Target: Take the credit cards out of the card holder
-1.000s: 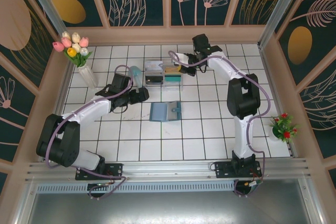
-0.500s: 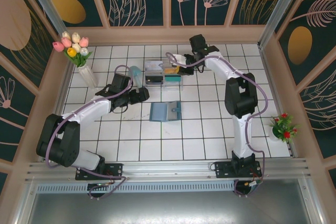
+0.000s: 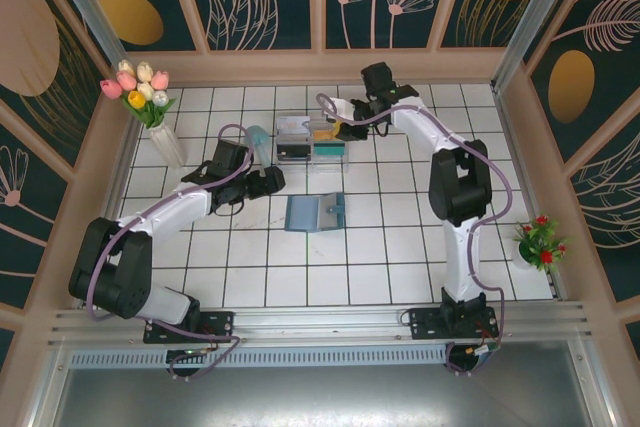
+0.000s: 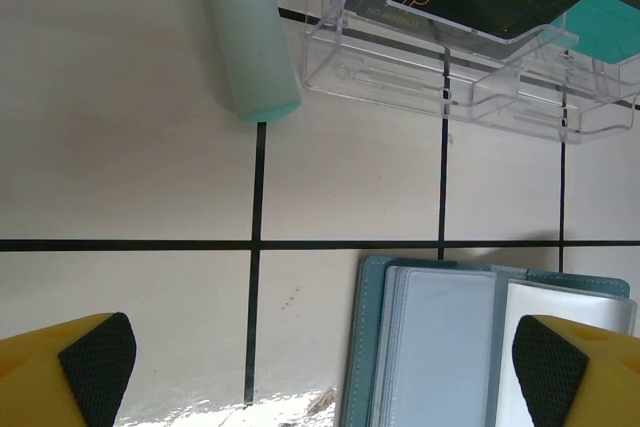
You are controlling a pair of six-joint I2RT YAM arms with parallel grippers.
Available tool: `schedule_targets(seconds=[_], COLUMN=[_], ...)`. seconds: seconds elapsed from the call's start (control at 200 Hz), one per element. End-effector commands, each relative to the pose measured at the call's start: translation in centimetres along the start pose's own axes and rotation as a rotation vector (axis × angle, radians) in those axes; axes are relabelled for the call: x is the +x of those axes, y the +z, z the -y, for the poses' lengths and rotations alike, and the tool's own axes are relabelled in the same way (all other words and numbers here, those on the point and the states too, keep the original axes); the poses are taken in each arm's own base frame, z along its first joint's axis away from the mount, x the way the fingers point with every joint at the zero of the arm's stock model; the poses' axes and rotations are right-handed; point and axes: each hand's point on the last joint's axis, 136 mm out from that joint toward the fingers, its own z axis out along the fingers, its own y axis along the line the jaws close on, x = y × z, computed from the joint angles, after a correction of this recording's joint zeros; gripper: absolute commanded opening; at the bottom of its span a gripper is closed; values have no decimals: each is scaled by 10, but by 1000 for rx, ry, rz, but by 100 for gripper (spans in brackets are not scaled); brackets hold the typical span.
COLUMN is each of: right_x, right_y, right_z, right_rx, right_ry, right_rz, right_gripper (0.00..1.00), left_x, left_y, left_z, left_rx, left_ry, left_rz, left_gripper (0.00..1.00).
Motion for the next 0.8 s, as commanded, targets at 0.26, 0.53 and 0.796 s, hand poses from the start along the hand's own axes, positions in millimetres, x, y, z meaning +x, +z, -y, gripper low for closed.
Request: schedule_targets(seconds=[0.26,0.53,0.796], right_x=[-80,-91,-34], right_y=[-69,-82,-61], right_z=[-48,-105,-153], right_rx=[113,119,183], right_ry=[399,944,1479], right_rz=[213,258,168], right_gripper=[29,28,42], left_x=[14,43,58], left_y=[-13,-9,-3], left_z=[14,29,37], left_rx=[93,123,163], left_ry=[5,37,42], left_rz=[15,-11,-10], left_gripper=[98,99,98])
